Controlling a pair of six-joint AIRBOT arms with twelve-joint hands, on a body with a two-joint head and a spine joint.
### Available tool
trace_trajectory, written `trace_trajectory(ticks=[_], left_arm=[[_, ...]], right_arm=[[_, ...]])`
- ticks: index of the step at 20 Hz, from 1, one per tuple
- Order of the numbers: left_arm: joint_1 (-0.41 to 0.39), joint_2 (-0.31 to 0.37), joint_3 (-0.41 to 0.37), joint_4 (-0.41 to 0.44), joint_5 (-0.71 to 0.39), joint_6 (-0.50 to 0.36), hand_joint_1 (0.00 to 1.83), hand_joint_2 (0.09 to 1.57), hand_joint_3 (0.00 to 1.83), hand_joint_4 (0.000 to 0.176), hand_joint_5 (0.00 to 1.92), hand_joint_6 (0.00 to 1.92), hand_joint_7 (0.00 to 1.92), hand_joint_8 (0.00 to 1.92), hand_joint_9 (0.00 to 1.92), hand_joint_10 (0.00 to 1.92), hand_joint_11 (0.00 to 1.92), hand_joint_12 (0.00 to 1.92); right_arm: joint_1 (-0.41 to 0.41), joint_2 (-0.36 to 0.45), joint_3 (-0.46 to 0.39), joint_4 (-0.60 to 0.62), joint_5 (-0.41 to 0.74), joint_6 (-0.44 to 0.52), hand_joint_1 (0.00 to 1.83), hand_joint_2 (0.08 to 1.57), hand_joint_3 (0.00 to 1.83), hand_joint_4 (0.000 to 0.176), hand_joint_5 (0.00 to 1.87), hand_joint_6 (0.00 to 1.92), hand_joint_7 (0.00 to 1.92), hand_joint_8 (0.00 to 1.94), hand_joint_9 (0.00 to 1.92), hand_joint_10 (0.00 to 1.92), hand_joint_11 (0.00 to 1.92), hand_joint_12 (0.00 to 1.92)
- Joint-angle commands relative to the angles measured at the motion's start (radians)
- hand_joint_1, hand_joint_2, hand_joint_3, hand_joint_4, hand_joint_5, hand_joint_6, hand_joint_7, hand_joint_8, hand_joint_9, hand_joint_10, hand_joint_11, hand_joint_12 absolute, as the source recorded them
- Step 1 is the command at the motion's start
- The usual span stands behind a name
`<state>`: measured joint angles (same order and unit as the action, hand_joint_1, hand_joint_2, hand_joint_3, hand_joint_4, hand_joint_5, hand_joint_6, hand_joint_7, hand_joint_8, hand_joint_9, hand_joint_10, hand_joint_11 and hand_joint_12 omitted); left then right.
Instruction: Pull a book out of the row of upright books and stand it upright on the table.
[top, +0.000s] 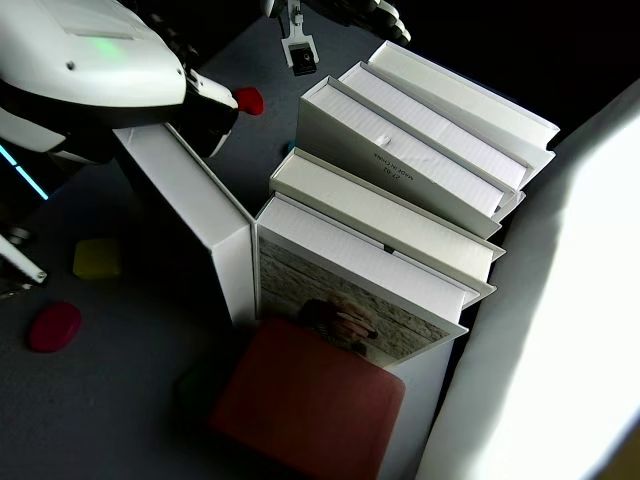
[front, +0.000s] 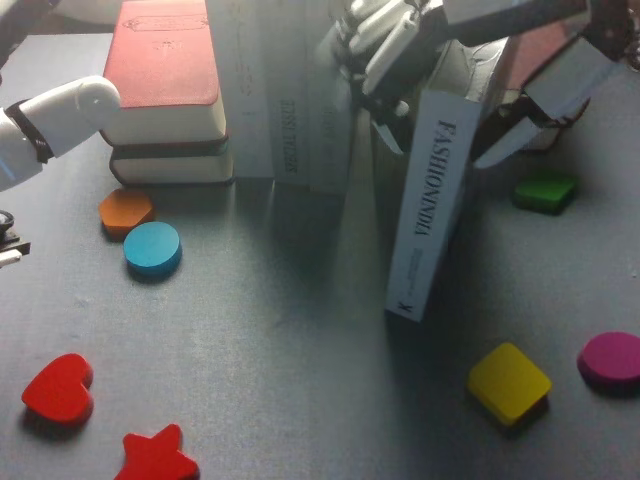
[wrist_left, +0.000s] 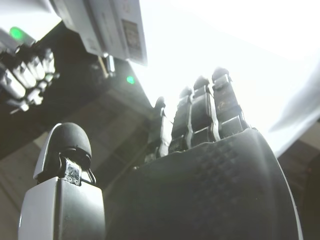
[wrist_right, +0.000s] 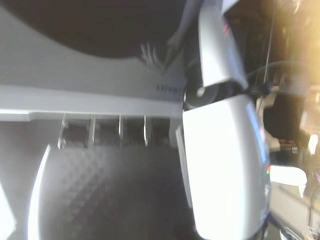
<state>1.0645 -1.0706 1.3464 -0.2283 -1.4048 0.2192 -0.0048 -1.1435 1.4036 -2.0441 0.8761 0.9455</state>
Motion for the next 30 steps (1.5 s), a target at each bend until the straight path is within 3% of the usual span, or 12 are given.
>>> trace_trajectory(ticks=[1,3,8,14,17,18,19,22,23,24,26,30], left_arm=[[-0.006,-0.007,0.003,-0.014,-0.119,-0.008,0.26,1.23,0.01,0.054,0.03,0.0,0.0,0.0,0.0,0.0,0.0,0.0],[-0.006,-0.007,0.002,-0.014,-0.12,-0.009,0.29,1.23,0.01,0.052,0.04,0.01,0.0,0.0,0.0,0.0,0.0,0.0],[-0.005,-0.007,0.001,-0.015,-0.122,-0.009,0.27,1.23,0.0,0.056,0.04,0.0,0.0,0.0,0.0,0.0,0.0,0.0],[-0.005,-0.007,0.001,-0.02,-0.13,-0.011,0.28,1.23,0.0,0.047,0.04,0.0,0.0,0.0,0.0,0.0,0.0,0.0],[-0.004,-0.007,0.0,-0.021,-0.133,-0.012,0.29,1.23,0.0,0.047,0.04,0.0,0.0,0.0,0.0,0.0,0.0,0.0],[-0.004,-0.006,-0.001,-0.021,-0.134,-0.012,0.29,1.23,0.0,0.054,0.03,0.0,0.0,0.0,0.0,0.0,0.0,0.0],[-0.003,-0.006,-0.001,-0.021,-0.136,-0.012,0.28,1.22,0.0,0.06,0.02,0.0,0.0,0.0,0.0,0.0,0.0,0.0],[-0.002,-0.006,-0.002,-0.022,-0.141,-0.014,0.28,1.22,0.0,0.066,0.01,0.0,0.0,0.0,0.0,0.0,0.0,0.0],[-0.001,-0.006,-0.004,-0.022,-0.144,-0.014,0.28,1.22,0.0,0.071,0.01,0.0,0.0,0.0,0.0,0.0,0.0,0.0],[0.002,-0.005,-0.005,-0.024,-0.15,-0.015,0.27,1.22,0.0,0.074,0.0,0.0,0.0,0.0,0.0,0.0,0.0,0.0],[0.008,-0.005,-0.008,-0.029,-0.16,-0.016,0.28,1.22,0.0,0.064,0.02,0.01,0.0,0.0,0.0,0.0,0.0,0.0],[0.016,0.001,-0.016,-0.036,-0.181,-0.016,0.31,1.21,0.0,0.063,0.02,0.0,0.0,0.0,0.0,0.0,0.0,0.0]], right_arm=[[0.002,-0.004,0.007,0.076,-0.034,0.005,1.04,1.3,0.01,0.0,0.64,1.52,0.34,0.02,0.08,0.02,0.0,0.0],[-0.005,-0.005,0.008,0.088,-0.035,0.004,0.95,1.36,0.02,0.0,0.54,1.64,0.29,0.01,0.04,0.02,0.0,0.0],[-0.004,0.012,-0.005,0.113,-0.03,-0.013,0.91,1.13,0.0,0.0,0.0,0.05,0.12,0.03,0.0,0.0,0.0,0.0],[0.013,0.072,-0.046,0.148,-0.032,-0.041,0.55,1.21,0.0,0.0,0.0,0.0,0.0,0.0,0.04,0.02,0.0,0.55],[0.016,0.104,-0.059,0.202,-0.043,-0.081,0.38,1.07,0.0,0.028,0.0,0.0,0.0,0.0,0.0,0.0,0.01,0.01],[0.016,0.122,-0.068,0.236,-0.052,-0.11,0.36,1.0,0.06,0.103,0.0,0.0,0.0,0.0,0.0,0.0,0.0,0.55],[0.016,0.135,-0.074,0.262,-0.058,-0.132,0.4,1.04,0.04,0.081,0.0,0.0,0.0,0.0,0.0,0.0,0.0,0.77],[0.016,0.194,-0.105,0.369,-0.079,-0.223,0.41,1.19,0.03,0.085,0.0,0.0,0.0,0.0,0.0,0.0,0.0,0.11],[0.015,0.217,-0.115,0.419,-0.083,-0.263,0.32,1.28,0.02,0.095,0.0,0.0,0.0,0.0,0.0,0.03,0.0,1.75],[0.005,0.239,-0.126,0.484,-0.088,-0.317,0.31,1.24,0.0,0.076,0.0,0.0,0.0,0.0,0.0,0.01,0.0,1.89],[-0.041,0.281,-0.143,0.646,-0.093,-0.445,0.3,1.24,0.02,0.027,0.0,0.0,0.0,0.0,0.0,0.0,0.0,0.21],[-0.21,0.352,-0.173,1.077,-0.052,-0.763,0.47,1.21,0.0,0.014,0.0,0.0,0.0,0.0,0.0,0.0,0.0,0.0]])
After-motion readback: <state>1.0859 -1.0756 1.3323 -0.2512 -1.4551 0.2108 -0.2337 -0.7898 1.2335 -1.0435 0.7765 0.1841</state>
